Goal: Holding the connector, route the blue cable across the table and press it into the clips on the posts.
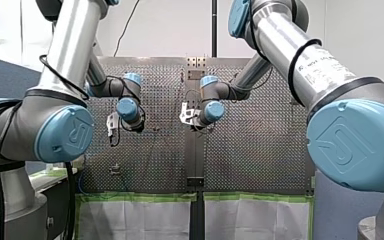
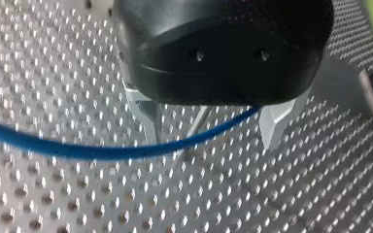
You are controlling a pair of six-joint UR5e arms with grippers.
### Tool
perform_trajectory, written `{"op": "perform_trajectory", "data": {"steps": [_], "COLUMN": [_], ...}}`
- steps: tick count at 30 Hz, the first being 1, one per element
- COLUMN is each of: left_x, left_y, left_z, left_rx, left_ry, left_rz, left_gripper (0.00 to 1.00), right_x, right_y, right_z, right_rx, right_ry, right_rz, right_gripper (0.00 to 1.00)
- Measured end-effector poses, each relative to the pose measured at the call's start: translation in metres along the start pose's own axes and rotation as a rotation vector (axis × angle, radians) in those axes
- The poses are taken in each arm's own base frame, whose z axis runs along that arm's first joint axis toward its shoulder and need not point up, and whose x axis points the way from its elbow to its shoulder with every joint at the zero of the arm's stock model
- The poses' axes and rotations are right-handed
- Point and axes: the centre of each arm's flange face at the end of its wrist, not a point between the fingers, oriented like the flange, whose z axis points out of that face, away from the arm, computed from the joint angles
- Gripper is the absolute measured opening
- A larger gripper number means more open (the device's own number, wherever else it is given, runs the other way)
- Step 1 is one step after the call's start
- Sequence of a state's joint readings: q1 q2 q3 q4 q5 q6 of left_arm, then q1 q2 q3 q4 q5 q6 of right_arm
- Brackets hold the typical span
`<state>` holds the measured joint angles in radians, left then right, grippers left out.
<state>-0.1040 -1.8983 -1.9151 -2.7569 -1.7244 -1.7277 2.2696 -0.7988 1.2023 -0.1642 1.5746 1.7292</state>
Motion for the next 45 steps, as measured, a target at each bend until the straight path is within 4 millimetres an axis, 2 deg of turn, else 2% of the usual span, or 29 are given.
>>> {"op": "perform_trajectory", "data": {"steps": [6,16,37,41,45], "left_x": [0.011,0.02,0.028,0.031,0.034], "left_y": [-0.008,-0.018,-0.109,-0.125,-0.131], "left_z": [-0.022,-0.038,-0.075,-0.07,-0.058], "left_rx": [0.01,-0.02,0.173,0.216,0.209], "left_ry": [0.051,0.085,-0.042,-0.041,-0.034], "left_rz": [0.038,0.083,-0.012,-0.017,-0.019], "left_gripper": [1.0,1.0,1.0,1.0,1.0], "right_x": [0.0,-0.001,0.0,0.0,0.0], "right_y": [0.001,0.001,0.013,0.013,0.013], "right_z": [0.0,-0.001,-0.001,-0.001,-0.001], "right_rx": [-0.001,-0.002,-0.02,-0.02,-0.02], "right_ry": [-0.003,-0.009,-0.026,-0.026,-0.026], "right_rz": [0.001,0.002,0.003,0.004,0.006], "right_gripper": [0.0,0.0,0.0,0.0,0.0]}}
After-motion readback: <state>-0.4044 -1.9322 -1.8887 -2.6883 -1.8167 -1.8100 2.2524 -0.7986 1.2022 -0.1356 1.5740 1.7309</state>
